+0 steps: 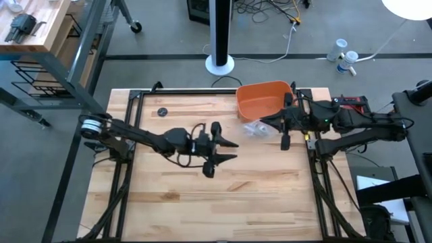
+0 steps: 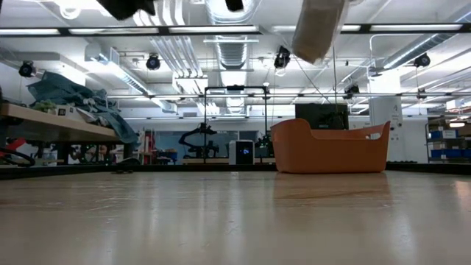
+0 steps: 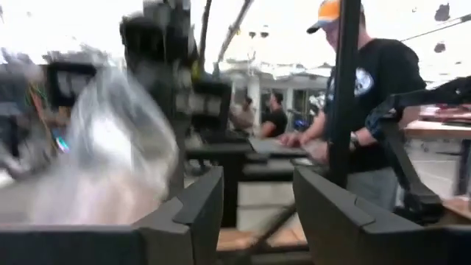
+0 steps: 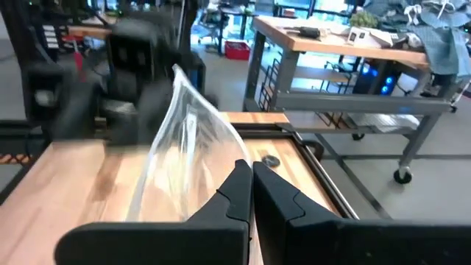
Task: Roll bandage
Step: Close the transparent zip bag
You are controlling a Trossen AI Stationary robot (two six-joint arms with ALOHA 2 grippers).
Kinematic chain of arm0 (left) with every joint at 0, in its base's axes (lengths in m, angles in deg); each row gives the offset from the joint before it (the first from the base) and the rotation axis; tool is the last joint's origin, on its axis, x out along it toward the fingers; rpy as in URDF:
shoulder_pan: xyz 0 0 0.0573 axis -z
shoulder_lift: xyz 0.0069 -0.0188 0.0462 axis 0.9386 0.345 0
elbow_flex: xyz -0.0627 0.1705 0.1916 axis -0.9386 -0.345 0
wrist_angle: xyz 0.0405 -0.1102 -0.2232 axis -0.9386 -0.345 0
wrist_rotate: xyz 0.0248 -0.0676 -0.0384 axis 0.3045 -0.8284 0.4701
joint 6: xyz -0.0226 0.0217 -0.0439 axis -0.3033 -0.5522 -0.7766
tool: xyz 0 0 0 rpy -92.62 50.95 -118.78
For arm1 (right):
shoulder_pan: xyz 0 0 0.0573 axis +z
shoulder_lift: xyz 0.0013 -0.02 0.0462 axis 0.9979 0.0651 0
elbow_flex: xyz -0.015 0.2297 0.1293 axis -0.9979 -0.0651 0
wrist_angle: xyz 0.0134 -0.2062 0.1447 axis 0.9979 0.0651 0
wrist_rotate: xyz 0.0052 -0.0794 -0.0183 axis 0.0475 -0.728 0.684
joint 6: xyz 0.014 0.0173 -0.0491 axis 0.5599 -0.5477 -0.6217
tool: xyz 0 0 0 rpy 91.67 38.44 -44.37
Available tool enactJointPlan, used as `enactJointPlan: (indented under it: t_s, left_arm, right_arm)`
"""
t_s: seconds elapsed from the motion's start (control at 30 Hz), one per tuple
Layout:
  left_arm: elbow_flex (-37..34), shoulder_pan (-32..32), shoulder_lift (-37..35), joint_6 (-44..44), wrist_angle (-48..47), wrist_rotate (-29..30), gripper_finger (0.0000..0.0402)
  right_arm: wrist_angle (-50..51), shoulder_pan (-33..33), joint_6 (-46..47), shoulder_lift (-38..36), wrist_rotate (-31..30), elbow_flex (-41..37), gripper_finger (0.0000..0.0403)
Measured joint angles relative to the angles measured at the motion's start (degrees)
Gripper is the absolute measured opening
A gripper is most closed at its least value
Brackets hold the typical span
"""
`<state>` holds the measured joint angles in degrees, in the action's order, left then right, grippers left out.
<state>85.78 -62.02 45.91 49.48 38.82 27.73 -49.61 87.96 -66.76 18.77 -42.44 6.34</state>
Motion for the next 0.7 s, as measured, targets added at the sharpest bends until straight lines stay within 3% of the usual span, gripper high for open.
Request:
enactJointPlan:
  t_s: [0.2, 0.3, 0.43, 0.7]
  left_arm:
    - [3.02, 0.58, -4.43, 13.27, -9.59, 11.03, 0.0171]
    - [6.86, 0.67, -4.41, 14.49, -19.76, 12.04, 0.0183]
    - [10.86, 0.67, -4.42, 14.54, -30.38, 19.17, 0.0198]
    - [13.30, 0.69, -4.48, 20.80, -31.39, 20.72, 0.0211]
  right_arm:
    - [0.70, 0.00, -0.46, 0.29, -0.03, 0.00, 0.0000]
    - [0.23, 0.00, -1.04, 1.43, -0.04, 0.06, 0.0000]
    - [-0.86, -0.02, -1.36, 3.28, 1.48, 0.02, 0.0000]
    - [-0.83, 0.02, -1.41, 7.44, 4.37, 1.96, 0.0000]
